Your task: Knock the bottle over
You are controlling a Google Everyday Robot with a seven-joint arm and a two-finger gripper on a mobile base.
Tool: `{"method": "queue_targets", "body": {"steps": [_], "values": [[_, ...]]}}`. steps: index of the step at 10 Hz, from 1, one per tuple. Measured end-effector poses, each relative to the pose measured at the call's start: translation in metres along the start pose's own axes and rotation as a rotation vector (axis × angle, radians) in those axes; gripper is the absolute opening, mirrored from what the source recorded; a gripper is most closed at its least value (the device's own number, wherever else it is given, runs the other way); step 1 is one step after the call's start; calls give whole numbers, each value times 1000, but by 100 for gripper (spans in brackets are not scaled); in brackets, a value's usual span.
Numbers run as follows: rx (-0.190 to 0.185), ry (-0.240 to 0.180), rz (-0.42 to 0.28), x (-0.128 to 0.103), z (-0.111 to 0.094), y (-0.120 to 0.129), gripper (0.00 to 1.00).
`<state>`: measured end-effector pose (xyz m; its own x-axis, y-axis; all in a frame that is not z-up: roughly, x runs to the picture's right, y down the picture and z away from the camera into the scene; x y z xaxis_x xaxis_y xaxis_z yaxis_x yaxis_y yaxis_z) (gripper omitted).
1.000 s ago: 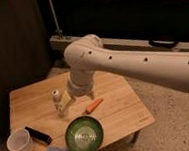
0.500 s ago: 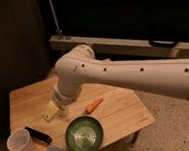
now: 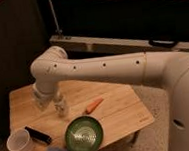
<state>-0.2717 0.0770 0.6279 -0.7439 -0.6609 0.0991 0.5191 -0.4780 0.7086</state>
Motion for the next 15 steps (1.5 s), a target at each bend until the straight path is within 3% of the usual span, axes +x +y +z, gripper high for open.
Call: {"method": "queue_targets", "body": {"steps": [2, 4, 8, 10, 13, 15], "values": [[-22, 0, -58, 29, 12, -5, 0], [-39, -16, -78, 40, 26, 0, 0], [-49, -79, -51, 23, 64, 37, 0], [-32, -106, -29, 20, 79, 65, 0], [-21, -117, 11, 33, 75, 94, 0], [-26, -134, 52, 29, 75, 106, 0]]}}
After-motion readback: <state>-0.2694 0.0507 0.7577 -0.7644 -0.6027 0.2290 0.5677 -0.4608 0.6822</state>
